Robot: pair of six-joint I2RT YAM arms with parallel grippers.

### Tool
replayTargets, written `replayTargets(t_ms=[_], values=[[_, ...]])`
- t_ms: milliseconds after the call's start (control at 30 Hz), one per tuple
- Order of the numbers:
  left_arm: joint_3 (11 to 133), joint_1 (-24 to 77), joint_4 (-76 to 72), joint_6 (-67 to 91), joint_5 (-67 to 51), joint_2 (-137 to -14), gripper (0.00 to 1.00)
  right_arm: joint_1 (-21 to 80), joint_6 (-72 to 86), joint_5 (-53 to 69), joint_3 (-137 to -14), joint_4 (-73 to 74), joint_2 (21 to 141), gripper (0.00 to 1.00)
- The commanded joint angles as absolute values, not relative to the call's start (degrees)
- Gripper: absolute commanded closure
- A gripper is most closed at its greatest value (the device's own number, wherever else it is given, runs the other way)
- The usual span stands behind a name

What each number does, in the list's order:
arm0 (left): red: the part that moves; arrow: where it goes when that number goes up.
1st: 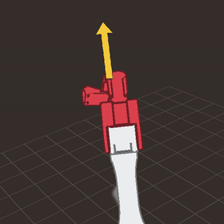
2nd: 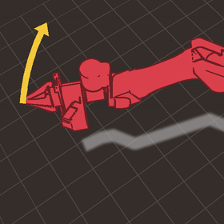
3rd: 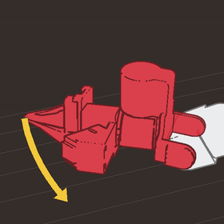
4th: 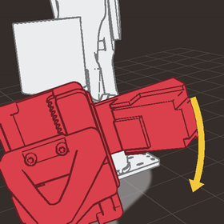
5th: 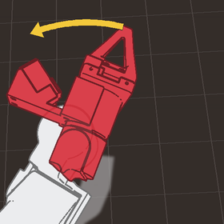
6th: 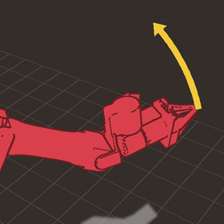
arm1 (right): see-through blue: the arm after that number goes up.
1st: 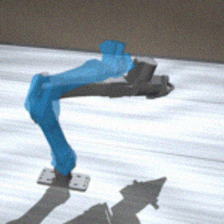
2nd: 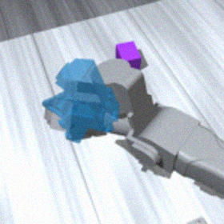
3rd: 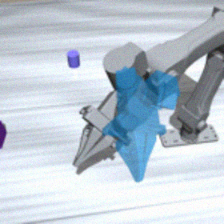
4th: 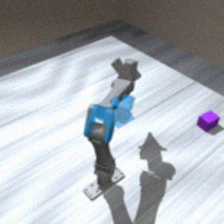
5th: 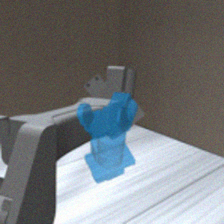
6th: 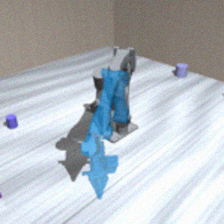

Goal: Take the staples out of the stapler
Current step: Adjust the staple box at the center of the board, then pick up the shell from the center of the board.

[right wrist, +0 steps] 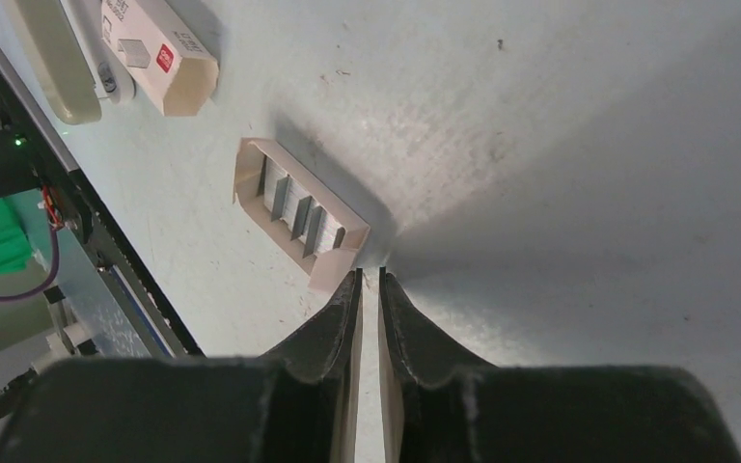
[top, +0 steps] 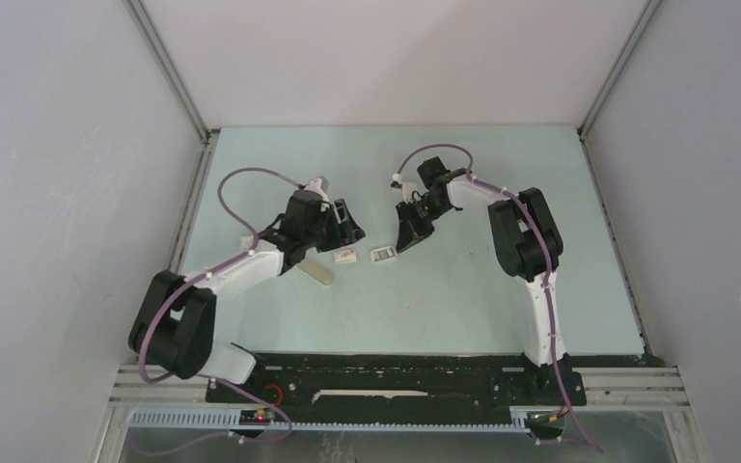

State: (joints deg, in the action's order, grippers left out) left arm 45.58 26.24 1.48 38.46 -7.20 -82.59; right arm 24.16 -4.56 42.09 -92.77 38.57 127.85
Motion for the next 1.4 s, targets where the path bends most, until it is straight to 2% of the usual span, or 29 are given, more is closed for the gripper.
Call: replayTargets(t_ms=[0, 167, 433, 667, 733, 767, 800, 833, 900, 933, 1033, 1067, 1200, 1367], values=[[48.36, 26.54, 3.83, 33.21, -2.46, -76.68, 0.29, 22.79, -7.61, 40.00, -93.51, 39.51, 124.05, 0.82], [47.57, 25.60, 5.96, 31.71, -0.68, -73.39, 0.23, 20.03, -11.50, 41.01, -89.82, 38.78, 116.49, 0.82], [42.24, 22.68, 1.98, 36.22, -1.28, -67.65, 0.24, 16.43, -17.35, 47.06, -84.21, 36.41, 103.74, 0.81], [41.17, 22.34, 1.79, 31.24, 5.87, -59.01, 0.23, 12.94, -24.91, 49.67, -90.90, 38.90, 98.57, 0.79], [40.23, 22.32, 1.06, 28.91, 8.22, -55.29, 0.16, 12.68, -26.93, 48.21, -92.59, 38.16, 96.81, 0.77], [39.43, 22.20, 0.46, 28.18, 9.33, -53.56, 0.10, 12.66, -27.78, 47.52, -92.96, 37.41, 96.27, 0.74], [38.40, 21.90, 0.29, 28.10, 10.23, -51.64, 0.04, 12.66, -28.97, 47.61, -93.55, 37.34, 96.36, 0.66], [36.97, 21.65, -2.11, 28.57, 11.10, -49.70, 0.01, 12.49, -29.43, 48.46, -94.52, 37.81, 97.13, 0.54], [33.83, 20.56, -4.98, 31.21, 11.51, -46.28, 0.00, 11.53, -28.22, 54.47, -96.45, 41.25, 100.52, 0.15], [32.31, 19.82, -6.21, 32.82, 10.88, -45.37, 0.00, 11.08, -30.19, 58.91, -98.89, 45.97, 103.49, 0.10], [28.80, 16.68, -12.15, 36.14, 1.86, -45.81, 0.00, 13.48, -35.40, 58.91, -109.91, 62.96, 113.55, 0.13], [28.37, 16.20, -13.00, 37.60, -1.03, -46.91, 0.00, 14.48, -35.79, 57.69, -108.11, 62.52, 113.58, 0.14], [28.85, 15.91, -15.53, 42.00, -9.47, -55.61, 0.11, 17.02, -27.96, 57.08, -93.44, 46.09, 107.45, 0.12], [30.59, 15.86, -19.93, 46.97, -15.18, -67.26, 0.22, 18.55, -26.32, 59.20, -88.15, 45.23, 106.18, 0.10]])
